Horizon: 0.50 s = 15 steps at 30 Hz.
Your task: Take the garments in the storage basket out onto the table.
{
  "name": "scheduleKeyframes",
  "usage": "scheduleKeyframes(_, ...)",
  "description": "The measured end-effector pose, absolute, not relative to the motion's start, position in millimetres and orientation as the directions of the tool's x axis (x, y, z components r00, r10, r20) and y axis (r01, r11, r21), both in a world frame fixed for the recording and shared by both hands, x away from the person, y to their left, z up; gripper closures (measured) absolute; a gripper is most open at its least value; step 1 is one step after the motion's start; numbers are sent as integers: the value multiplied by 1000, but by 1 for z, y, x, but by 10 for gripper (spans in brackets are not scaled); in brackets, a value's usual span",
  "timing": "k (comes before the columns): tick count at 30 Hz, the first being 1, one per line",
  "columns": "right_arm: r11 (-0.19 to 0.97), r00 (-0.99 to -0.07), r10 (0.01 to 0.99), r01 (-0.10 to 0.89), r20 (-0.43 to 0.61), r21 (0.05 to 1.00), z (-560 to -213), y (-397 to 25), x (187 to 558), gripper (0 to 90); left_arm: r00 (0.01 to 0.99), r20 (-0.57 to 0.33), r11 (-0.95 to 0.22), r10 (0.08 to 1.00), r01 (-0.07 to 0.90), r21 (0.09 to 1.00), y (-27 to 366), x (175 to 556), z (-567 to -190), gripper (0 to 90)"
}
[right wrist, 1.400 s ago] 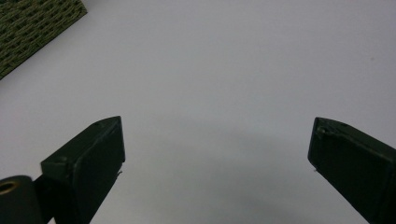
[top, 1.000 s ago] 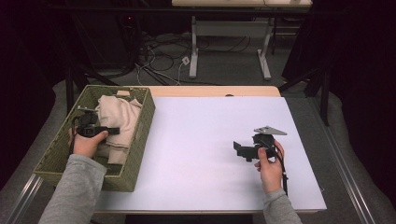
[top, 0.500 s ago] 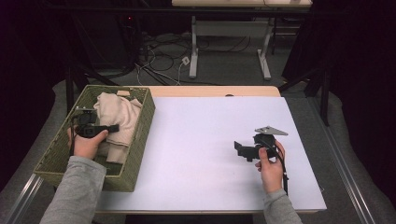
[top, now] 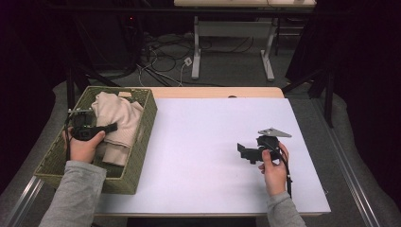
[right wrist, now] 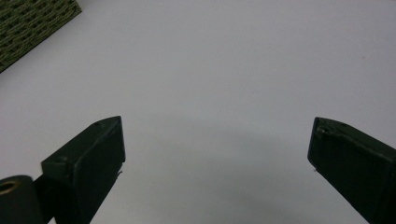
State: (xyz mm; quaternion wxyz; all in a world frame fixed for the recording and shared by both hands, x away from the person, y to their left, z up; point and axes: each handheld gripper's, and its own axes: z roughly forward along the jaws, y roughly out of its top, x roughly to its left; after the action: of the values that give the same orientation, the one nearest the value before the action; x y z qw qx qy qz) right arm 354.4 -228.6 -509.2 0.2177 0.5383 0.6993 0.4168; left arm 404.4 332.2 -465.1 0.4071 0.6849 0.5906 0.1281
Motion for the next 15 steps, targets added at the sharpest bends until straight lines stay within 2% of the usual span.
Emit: scheduleKeyframes(15,70,-321,936,576,147,815,-510,-228,354,37,273,-286,66,918,607,792,338,384,-447,634)
